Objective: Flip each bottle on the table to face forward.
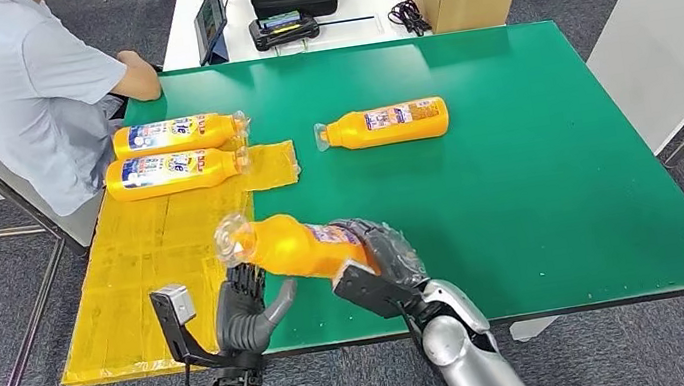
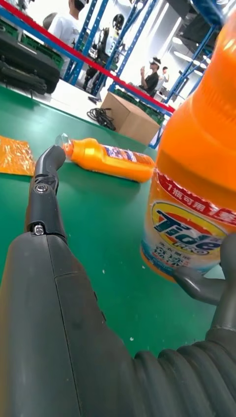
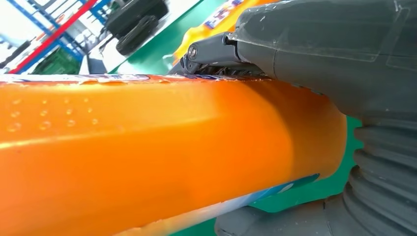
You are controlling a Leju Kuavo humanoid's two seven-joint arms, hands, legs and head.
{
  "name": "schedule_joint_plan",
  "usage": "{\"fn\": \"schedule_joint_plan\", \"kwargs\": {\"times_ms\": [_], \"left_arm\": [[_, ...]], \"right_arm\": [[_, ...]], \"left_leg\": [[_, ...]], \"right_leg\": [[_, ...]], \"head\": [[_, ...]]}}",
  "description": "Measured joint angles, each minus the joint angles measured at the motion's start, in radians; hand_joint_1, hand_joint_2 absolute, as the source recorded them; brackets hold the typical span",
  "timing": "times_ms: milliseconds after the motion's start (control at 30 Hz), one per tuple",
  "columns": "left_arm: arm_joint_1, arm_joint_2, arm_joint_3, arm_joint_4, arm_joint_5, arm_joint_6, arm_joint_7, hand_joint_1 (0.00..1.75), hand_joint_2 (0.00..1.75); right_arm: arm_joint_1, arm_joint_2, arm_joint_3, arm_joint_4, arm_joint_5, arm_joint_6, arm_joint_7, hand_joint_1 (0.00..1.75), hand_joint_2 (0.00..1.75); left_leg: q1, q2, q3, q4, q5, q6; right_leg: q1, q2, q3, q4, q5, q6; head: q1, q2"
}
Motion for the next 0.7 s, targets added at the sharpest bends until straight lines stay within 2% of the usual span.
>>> {"fn": "schedule_joint_plan", "kwargs": {"times_ms": [200,533,700], "left_arm": [[-0.001,0.0,-0.017,-0.005,-0.026,-0.014,-0.02,0.0,1.75],[-0.003,0.0,-0.039,-0.019,-0.026,-0.04,-0.003,0.0,1.75],[-0.008,0.001,-0.048,-0.019,-0.026,-0.028,-0.023,0.0,1.75]], "right_arm": [[0.004,0.0,0.041,-0.004,-0.009,-0.005,0.011,1.75,1.75],[0.003,0.004,0.074,0.001,-0.011,-0.007,0.014,1.73,1.75],[-0.002,0.015,0.101,0.021,-0.012,-0.002,0.022,1.75,1.75]], "left_leg": [[0.0,0.0,0.0,0.0,0.0,0.0],[0.0,0.0,0.0,0.0,0.0,0.0],[0.0,0.0,0.0,0.0,0.0,0.0]], "right_leg": [[0.0,0.0,0.0,0.0,0.0,0.0],[0.0,0.0,0.0,0.0,0.0,0.0],[0.0,0.0,0.0,0.0,0.0,0.0]], "head": [[0.0,0.0],[0.0,0.0],[0.0,0.0]]}}
